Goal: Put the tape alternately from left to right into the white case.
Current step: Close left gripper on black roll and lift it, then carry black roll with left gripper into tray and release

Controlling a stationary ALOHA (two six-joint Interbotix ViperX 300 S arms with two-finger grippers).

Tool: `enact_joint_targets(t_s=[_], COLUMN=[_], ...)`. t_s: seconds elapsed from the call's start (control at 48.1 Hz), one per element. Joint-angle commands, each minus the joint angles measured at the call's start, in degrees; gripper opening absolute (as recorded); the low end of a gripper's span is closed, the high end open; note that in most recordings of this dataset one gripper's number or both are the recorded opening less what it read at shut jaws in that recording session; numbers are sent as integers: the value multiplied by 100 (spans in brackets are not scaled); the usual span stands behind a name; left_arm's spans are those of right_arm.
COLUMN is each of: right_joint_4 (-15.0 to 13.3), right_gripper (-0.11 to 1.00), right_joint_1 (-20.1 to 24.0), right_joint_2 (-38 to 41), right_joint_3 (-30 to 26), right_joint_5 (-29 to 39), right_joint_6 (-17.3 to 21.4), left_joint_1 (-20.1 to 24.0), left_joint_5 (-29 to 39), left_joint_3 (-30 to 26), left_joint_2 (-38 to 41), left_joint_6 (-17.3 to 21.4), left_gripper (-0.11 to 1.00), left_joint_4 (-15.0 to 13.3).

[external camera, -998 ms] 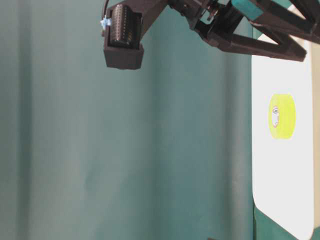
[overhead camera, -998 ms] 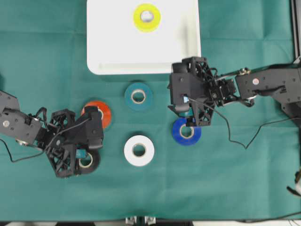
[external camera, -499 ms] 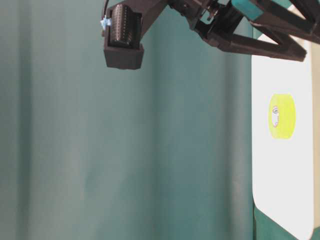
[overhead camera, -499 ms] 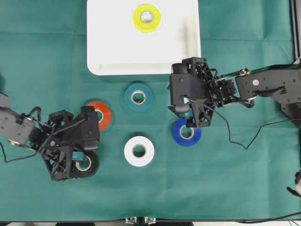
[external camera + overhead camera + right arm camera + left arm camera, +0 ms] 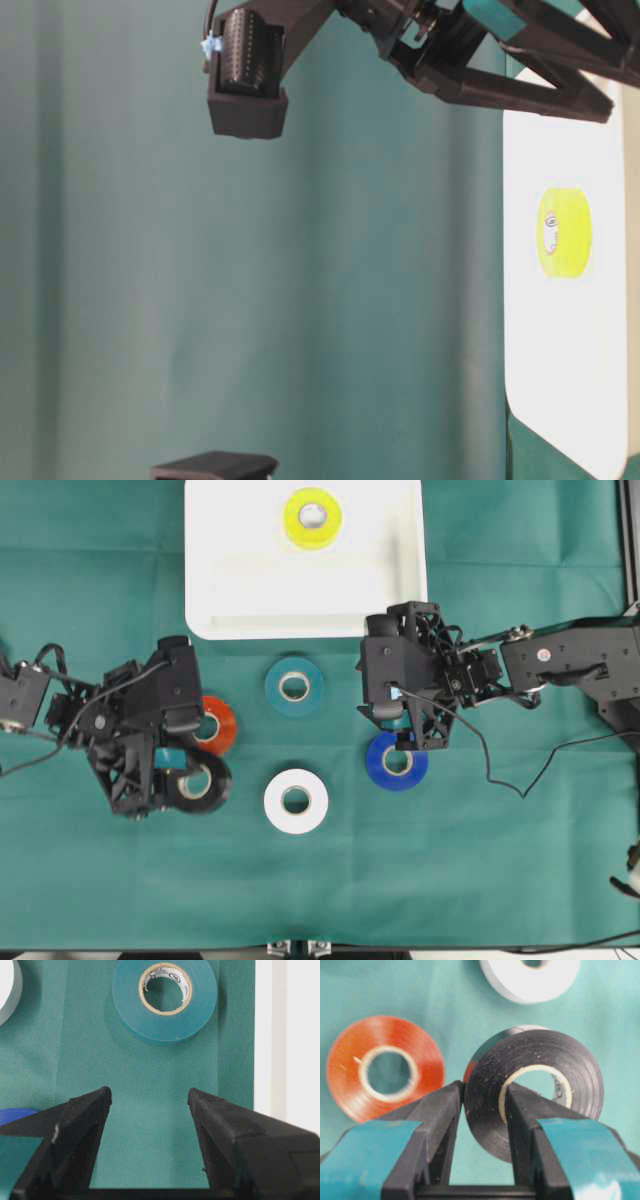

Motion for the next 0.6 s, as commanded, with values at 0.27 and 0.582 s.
enact_joint_targets(t_s=[0.27,0.582], right_joint_4=[-26,-18], right_gripper=[71,71], right_joint_1=[9,9], right_joint_2=[-53,-53], right_joint_3=[-79,-88], right_joint_5=[-35,-35], right_joint_6=[9,9], left_joint_1=[554,1521], left_joint_5=[-18,-9], left_joint_3=[-123,-193], left_joint_2=[-132,-132], left_joint_6=[853,1872], left_gripper=[-4,-4], left_joint_4=[18,18])
